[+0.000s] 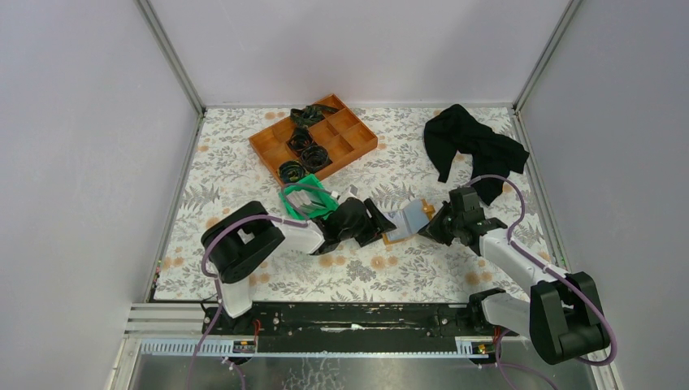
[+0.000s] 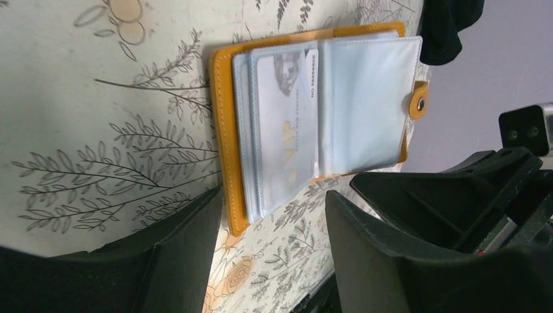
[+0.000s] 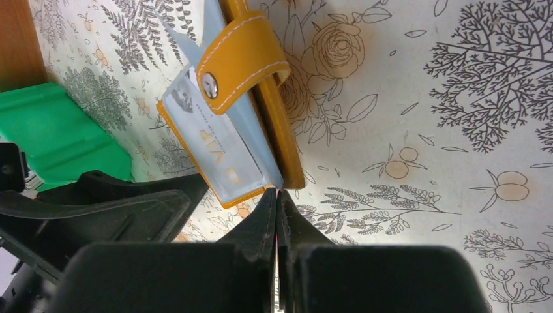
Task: Put the credit cards into the card holder
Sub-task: Adjust the card holder at the center of the board.
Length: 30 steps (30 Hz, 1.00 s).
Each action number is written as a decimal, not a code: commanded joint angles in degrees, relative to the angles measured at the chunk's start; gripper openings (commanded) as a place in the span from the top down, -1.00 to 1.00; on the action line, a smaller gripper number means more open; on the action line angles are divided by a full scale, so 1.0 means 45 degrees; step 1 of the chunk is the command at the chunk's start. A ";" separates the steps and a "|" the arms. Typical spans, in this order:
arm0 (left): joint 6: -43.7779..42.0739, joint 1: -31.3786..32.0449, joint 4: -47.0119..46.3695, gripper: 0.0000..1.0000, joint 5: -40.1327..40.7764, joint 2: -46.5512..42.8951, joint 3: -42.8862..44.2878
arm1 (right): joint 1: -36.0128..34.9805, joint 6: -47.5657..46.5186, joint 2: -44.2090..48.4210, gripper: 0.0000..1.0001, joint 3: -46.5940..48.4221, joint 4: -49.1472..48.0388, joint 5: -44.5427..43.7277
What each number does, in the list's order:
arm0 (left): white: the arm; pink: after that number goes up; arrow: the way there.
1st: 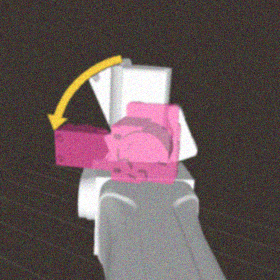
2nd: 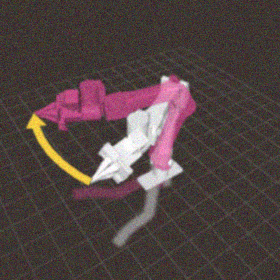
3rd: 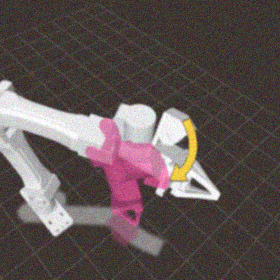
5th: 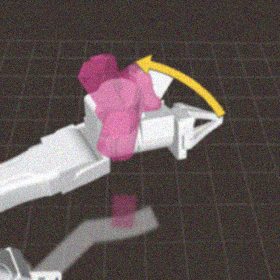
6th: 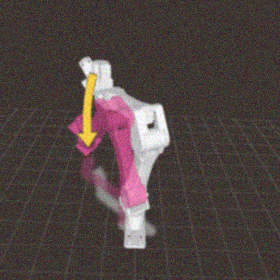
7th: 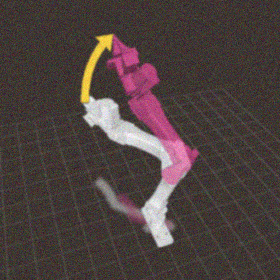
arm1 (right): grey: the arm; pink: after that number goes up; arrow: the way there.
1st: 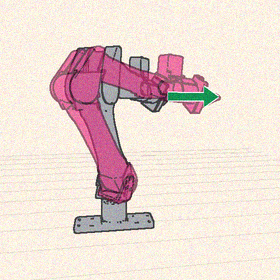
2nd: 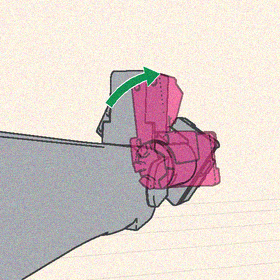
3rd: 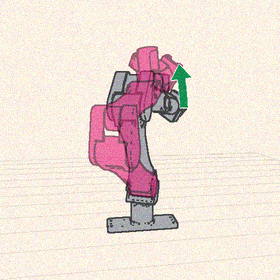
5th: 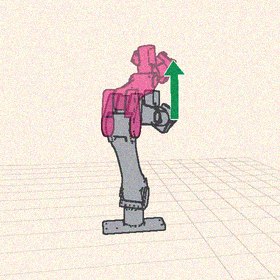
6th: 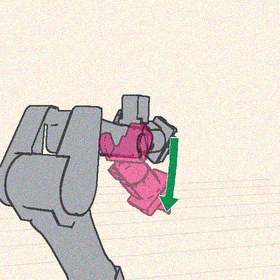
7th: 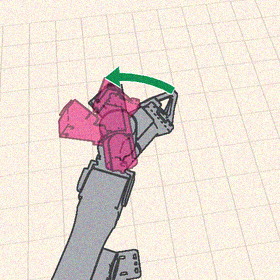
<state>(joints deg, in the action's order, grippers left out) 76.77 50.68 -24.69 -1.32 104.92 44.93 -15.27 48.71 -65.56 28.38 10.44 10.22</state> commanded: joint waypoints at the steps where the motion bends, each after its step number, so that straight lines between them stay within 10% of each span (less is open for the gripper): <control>1: -0.0760 -0.0059 0.1194 -0.34 0.1266 -0.0233 0.0027 | -0.0049 -0.0076 0.0136 1.00 -0.0177 -0.0188 0.0325; 16: -0.2050 0.0191 0.3954 -0.33 0.1662 -0.0216 0.1094 | -0.0028 -0.0934 -0.0039 0.98 0.0591 0.0583 -0.0070; 22: -0.2104 0.0397 0.4139 -0.34 0.1798 0.0132 0.1025 | -0.0028 -0.0679 0.0113 0.22 0.0282 0.0602 -0.0774; 30: -0.2575 0.0417 0.4941 -0.34 0.1617 0.0901 0.1821 | 0.0313 -0.0402 0.0670 -0.04 0.0273 0.0926 -0.2358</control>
<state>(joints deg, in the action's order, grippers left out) 68.25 52.14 -11.14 4.93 105.14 52.34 -14.94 46.35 -64.10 28.64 13.89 4.73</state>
